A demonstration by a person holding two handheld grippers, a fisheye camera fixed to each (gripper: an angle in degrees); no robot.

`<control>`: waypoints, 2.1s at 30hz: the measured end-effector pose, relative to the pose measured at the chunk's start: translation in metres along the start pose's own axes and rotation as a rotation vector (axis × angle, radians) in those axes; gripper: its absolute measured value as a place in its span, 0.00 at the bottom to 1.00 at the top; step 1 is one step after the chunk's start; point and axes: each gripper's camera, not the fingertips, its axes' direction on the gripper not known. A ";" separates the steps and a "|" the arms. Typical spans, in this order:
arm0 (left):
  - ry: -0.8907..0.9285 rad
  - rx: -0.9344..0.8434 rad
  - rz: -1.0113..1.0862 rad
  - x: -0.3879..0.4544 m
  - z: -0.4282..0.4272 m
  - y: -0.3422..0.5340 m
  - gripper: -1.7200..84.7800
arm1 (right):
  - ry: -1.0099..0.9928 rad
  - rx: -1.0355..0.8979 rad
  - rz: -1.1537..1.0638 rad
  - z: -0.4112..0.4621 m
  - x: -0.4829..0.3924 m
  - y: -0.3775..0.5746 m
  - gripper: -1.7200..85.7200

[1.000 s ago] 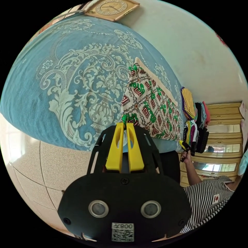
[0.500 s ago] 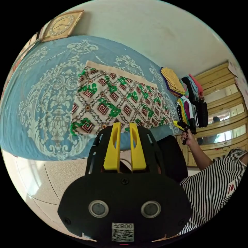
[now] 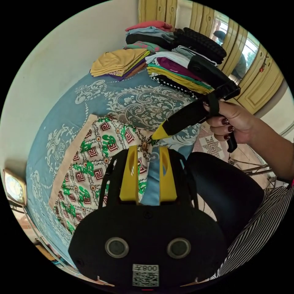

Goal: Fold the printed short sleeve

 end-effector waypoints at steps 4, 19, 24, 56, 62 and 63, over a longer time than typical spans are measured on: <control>-0.089 -0.004 -0.021 0.013 -0.019 -0.029 0.05 | -0.015 -0.020 -0.016 0.008 0.002 -0.011 0.03; -0.010 0.011 -0.136 0.022 -0.080 -0.099 0.03 | -0.004 0.105 0.232 0.017 0.097 -0.104 0.13; 0.004 0.021 -0.132 0.027 -0.093 -0.123 0.03 | 0.014 0.081 0.268 0.040 0.108 -0.150 0.13; 0.062 0.026 -0.103 0.029 -0.104 -0.143 0.03 | 0.142 -0.023 0.243 0.123 0.070 -0.273 0.04; 0.091 0.026 -0.068 0.042 -0.099 -0.124 0.03 | 0.164 -0.001 0.234 0.108 0.050 -0.260 0.03; 0.098 0.030 -0.062 0.046 -0.098 -0.120 0.03 | 0.172 0.007 0.234 0.103 0.045 -0.256 0.03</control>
